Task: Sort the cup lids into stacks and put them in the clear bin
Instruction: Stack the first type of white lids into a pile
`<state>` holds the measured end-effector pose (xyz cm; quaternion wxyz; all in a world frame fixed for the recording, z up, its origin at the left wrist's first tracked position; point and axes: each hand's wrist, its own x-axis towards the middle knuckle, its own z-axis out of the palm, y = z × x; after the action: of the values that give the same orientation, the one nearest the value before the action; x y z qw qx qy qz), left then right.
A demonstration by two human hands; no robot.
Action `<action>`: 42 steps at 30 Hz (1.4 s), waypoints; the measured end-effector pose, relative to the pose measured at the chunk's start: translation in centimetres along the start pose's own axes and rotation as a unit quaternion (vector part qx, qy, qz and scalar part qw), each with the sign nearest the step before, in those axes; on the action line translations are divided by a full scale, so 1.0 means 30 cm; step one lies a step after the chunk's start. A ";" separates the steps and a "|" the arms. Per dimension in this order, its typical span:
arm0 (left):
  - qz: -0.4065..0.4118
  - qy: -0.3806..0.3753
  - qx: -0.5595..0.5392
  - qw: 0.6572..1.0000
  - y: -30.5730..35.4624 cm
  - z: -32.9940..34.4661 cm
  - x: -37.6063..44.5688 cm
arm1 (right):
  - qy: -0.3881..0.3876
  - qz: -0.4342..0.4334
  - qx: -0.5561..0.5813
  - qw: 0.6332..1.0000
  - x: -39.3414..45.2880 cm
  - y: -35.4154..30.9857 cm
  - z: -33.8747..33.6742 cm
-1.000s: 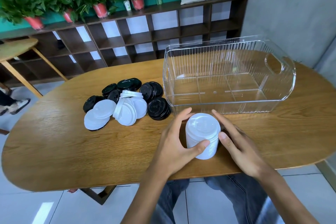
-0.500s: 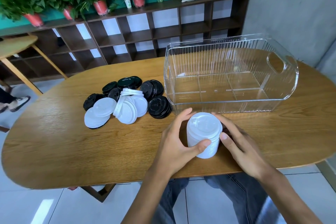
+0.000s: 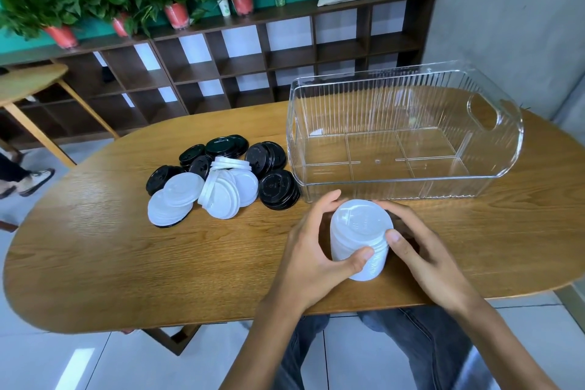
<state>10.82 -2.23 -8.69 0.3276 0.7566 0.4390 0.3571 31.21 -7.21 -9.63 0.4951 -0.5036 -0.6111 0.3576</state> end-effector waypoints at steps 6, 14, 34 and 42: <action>0.001 0.001 -0.016 1.000 0.000 0.005 -0.004 | 0.002 0.004 0.051 0.999 -0.002 -0.013 0.020; 0.015 0.008 -0.045 0.999 -0.004 0.009 -0.007 | -0.001 0.008 0.048 0.999 -0.005 0.000 0.023; 0.021 0.010 -0.086 0.996 -0.008 0.012 -0.014 | 0.003 0.010 -0.018 1.000 0.005 0.022 0.032; 0.015 0.025 -0.106 0.994 -0.031 0.033 -0.025 | 0.003 0.014 -0.041 0.999 0.001 0.020 0.038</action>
<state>10.97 -2.72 -10.16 0.3898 0.7149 0.3955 0.4251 30.26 -6.96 -10.47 0.4710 -0.5330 -0.6166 0.3373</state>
